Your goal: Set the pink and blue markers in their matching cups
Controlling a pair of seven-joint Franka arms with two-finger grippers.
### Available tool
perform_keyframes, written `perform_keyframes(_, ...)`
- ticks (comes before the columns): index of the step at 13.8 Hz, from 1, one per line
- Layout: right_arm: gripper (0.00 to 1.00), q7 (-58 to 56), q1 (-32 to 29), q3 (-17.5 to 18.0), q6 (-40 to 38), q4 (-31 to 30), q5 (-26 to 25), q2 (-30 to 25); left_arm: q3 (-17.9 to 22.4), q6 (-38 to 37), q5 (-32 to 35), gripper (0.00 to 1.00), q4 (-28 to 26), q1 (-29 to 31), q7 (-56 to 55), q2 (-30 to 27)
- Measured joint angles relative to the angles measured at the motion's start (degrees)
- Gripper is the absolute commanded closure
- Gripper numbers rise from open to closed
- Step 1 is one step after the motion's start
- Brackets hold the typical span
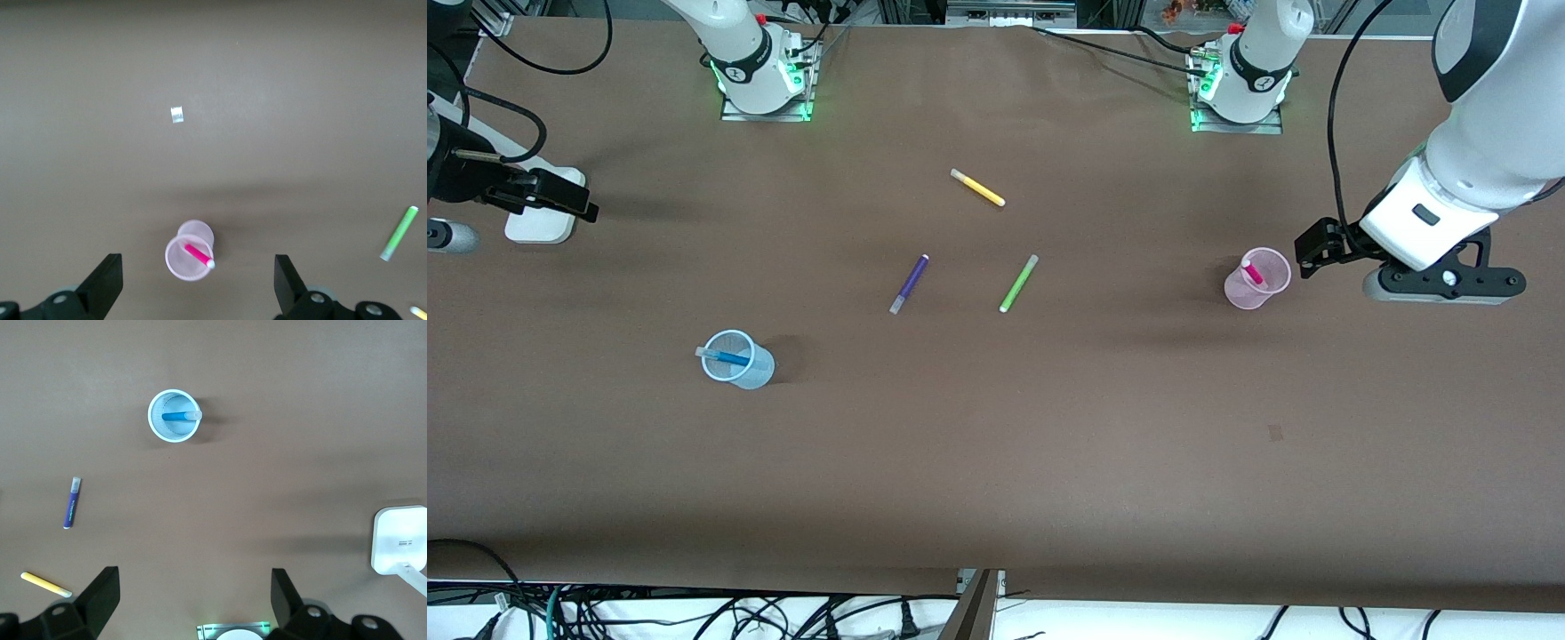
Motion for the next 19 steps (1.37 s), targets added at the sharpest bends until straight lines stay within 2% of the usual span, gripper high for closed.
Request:
perform_keyframes(2,0.00,-0.01,-0.05,0.00,0.00,0.02,0.00,0.01,-0.50,2.13,0.00,0.00,-6.24,2.31,3.57,-3.90)
perform_keyframes(5,0.00,-0.05,-0.06,0.00,0.00,0.24,0.00,0.02,-2.87,2.43,0.00,0.00,-9.23,5.86,5.09,-7.05)
perform_keyframes(12,0.00,-0.07,-0.08,0.00,0.12,0.44,0.00,1.01,-3.45,-1.28,-0.09,0.00,-7.61,6.88,5.10,-7.66)
perform_keyframes(19,0.00,-0.11,-0.08,0.00,0.18,1.21,0.00,1.25,-3.75,-1.68,-0.11,0.00,-6.09,6.89,5.09,-5.60)
